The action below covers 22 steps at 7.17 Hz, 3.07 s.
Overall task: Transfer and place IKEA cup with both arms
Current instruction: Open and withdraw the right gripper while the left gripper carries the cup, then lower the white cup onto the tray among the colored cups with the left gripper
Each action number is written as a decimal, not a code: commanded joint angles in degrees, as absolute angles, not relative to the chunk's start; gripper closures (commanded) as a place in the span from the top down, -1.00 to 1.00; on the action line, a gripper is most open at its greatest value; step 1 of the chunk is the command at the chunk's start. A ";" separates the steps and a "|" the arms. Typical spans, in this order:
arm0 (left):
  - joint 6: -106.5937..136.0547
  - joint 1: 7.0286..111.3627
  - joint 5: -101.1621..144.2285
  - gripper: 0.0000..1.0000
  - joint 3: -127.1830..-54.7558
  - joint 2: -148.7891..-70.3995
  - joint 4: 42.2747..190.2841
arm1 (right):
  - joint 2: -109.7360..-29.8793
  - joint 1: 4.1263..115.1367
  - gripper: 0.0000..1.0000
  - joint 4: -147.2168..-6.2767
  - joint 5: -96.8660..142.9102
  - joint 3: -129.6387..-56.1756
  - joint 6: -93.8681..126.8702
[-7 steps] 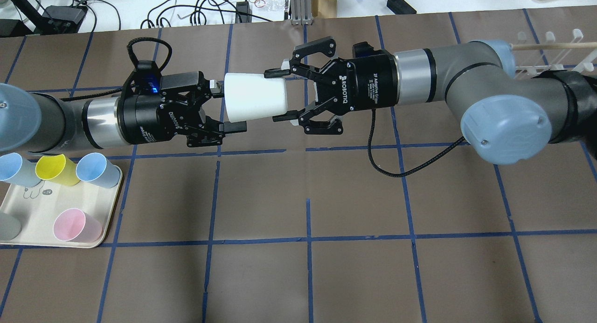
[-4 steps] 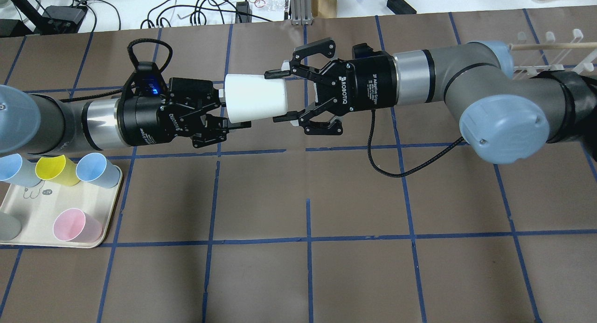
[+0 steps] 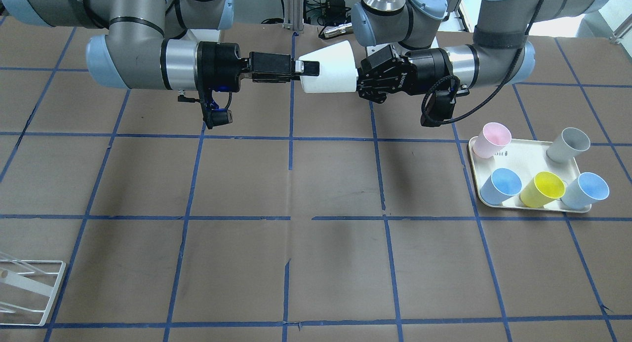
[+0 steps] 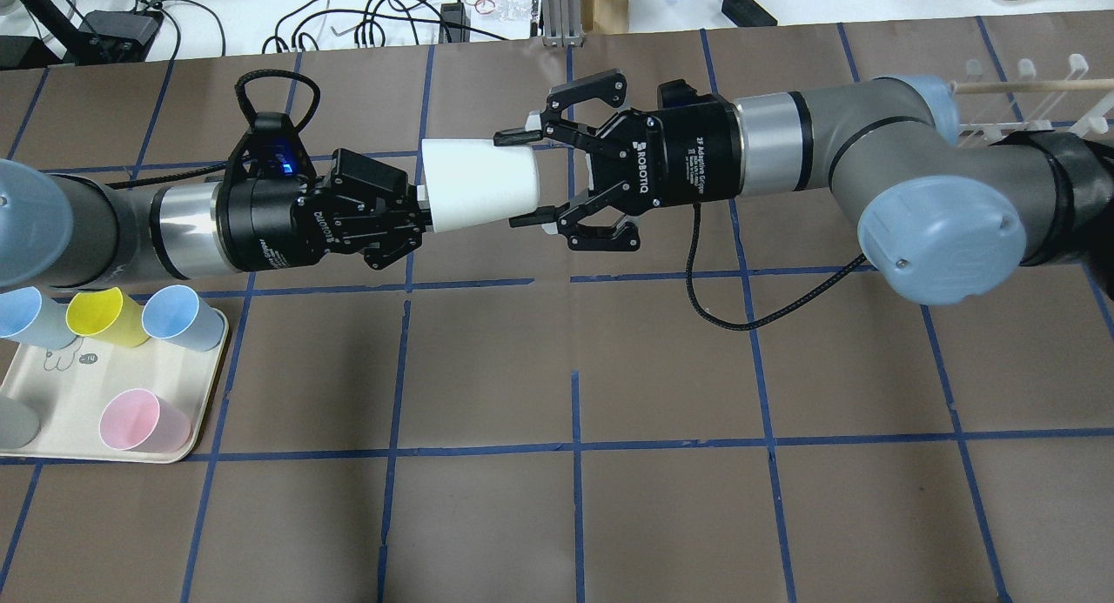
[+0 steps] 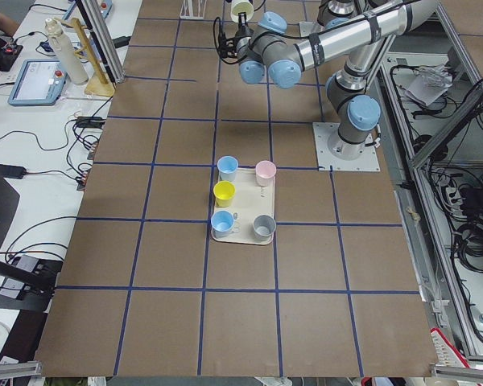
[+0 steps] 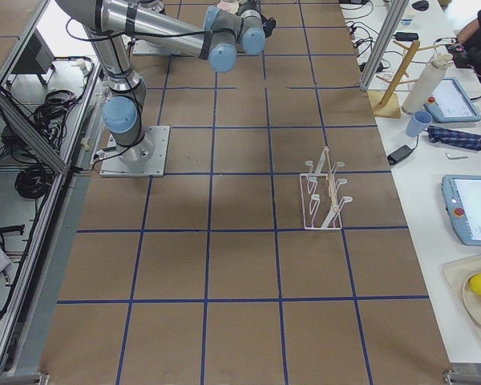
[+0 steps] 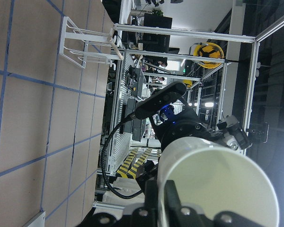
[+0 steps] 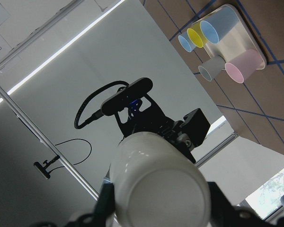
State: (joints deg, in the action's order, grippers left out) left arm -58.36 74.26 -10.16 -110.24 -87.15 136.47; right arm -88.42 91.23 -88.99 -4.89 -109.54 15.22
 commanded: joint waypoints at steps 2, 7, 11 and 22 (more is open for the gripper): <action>-58.36 73.92 -10.02 -1.00 -110.30 -86.31 136.32 | -88.33 91.23 1.00 -89.03 -5.19 -109.34 16.60; -57.66 72.77 -10.89 -1.00 -109.42 -86.22 136.14 | -88.77 78.71 1.00 -89.65 -12.77 -106.88 22.32; -55.81 59.45 -35.27 -1.00 -107.05 -86.31 133.62 | -96.92 78.31 1.00 -89.21 -45.00 -104.50 27.42; -77.57 31.65 -81.30 -1.00 -107.40 -89.11 85.28 | -100.46 88.16 0.99 -98.61 -87.19 -105.82 10.11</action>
